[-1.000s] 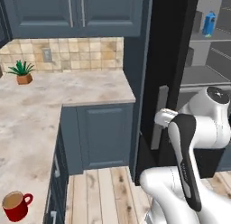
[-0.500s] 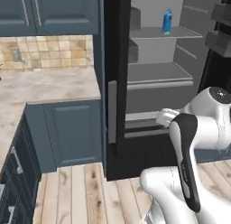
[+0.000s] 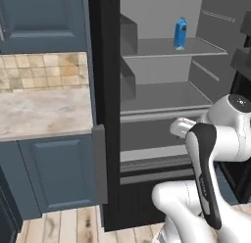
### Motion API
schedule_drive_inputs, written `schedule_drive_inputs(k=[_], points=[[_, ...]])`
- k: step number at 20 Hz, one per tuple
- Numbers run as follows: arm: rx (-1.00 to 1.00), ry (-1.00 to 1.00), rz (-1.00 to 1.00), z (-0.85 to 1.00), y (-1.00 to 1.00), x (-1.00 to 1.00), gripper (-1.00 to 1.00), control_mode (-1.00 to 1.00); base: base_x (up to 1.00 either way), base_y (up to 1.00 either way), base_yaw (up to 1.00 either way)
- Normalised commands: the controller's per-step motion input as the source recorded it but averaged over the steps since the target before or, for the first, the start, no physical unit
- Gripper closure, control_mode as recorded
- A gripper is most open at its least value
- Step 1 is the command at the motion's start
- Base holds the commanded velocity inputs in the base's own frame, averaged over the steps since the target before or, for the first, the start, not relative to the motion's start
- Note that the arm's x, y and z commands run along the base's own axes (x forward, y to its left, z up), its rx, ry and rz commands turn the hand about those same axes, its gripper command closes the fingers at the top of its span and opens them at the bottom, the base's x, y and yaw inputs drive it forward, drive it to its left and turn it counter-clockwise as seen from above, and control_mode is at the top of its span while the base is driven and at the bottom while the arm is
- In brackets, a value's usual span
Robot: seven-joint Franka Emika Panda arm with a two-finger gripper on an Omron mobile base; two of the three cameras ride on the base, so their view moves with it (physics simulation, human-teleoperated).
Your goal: Take a sugar cube from the saucer and place it inside the coffee. Then, grab milk from the fridge and place it next to the coffee on the counter to sweeten the coffee.
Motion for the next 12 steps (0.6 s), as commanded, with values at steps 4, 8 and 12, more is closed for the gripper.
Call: schedule_drive_inputs(k=[4, 8, 12], points=[[0.00, 0.00, 0.00, 0.00, 0.00, 0.00, -1.00, 1.00, 0.69, -0.39, 0.00], [0.00, 0.00, 0.00, 0.00, 0.00, 0.00, -1.00, 1.00, 0.53, -0.48, 0.00], [0.00, 0.00, 0.00, 0.00, 0.00, 0.00, -1.00, 1.00, 0.37, -0.46, 0.00]])
